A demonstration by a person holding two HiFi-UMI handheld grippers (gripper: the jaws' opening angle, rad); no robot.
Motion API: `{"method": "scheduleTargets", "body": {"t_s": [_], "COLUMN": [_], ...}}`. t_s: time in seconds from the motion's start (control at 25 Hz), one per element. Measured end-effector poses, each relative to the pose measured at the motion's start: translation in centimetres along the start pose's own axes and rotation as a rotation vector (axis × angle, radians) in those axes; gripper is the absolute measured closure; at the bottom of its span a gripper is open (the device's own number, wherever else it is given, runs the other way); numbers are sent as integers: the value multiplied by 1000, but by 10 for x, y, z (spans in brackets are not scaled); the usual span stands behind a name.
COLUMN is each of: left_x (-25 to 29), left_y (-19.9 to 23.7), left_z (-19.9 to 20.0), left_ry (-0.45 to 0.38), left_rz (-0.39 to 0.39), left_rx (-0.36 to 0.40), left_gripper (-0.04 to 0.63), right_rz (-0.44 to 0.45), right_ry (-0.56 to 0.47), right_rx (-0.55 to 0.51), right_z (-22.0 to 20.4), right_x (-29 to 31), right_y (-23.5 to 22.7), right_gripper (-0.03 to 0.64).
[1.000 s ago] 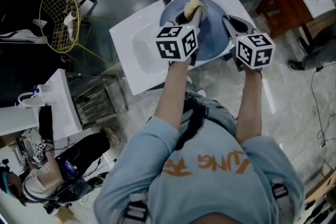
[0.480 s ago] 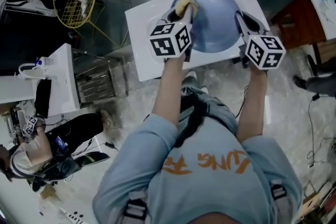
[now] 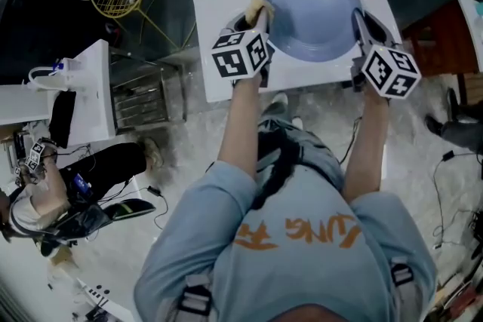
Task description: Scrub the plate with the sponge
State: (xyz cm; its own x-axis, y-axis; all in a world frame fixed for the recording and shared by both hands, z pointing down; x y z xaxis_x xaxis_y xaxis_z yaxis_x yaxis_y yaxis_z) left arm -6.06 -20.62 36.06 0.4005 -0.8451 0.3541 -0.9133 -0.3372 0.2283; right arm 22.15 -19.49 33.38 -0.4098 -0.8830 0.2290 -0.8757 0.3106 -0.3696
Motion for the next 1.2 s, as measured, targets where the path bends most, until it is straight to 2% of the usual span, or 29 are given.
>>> {"method": "scheduleTargets", "body": {"t_s": [0.12,0.2,0.4,0.64,0.84,1.0,1.2], "left_x": [-4,-3,9,34,47,60,69], "left_y": [0,-11,-69,-153,-199,-220,-219], "left_z": [-4,4,32,44,40,33,29], "left_ry": [-5,-30,-90,-90,-68,-36,-20], "left_rz": [-11,-47,-205,-415,-541,-587,-574], "left_rx": [-26,-26,26,91,64,62,53], "left_gripper": [546,546,546,546,546,546,546], "right_rz": [-10,-19,-46,-145,-186,-196,-189], "right_ry": [3,-5,-5,-32,-31,-27,-29], "right_rx": [1,12,23,-1,-12,-21,-39], "right_z": [-5,-3,-4,3,2,4,8], "right_x": [0,-2,-14,-41,-58,-64,-68], "right_y": [3,3,-5,-28,-47,-52,-52], "right_gripper": [598,600,600,600,600,600,600]}}
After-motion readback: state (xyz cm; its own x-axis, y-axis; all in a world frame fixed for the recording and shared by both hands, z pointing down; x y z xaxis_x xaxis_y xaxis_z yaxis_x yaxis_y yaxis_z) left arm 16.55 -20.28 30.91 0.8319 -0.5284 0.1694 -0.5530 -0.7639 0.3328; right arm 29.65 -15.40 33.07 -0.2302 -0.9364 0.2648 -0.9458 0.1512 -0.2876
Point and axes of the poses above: the fingertips, and each gripper's own axes: x forward along the fingers, y to its left, z out of its top, the point moved 7 cm from there along -x, backward along the fingers, and after that the axes turned 7 degrees about x, right-handed, at the moved point
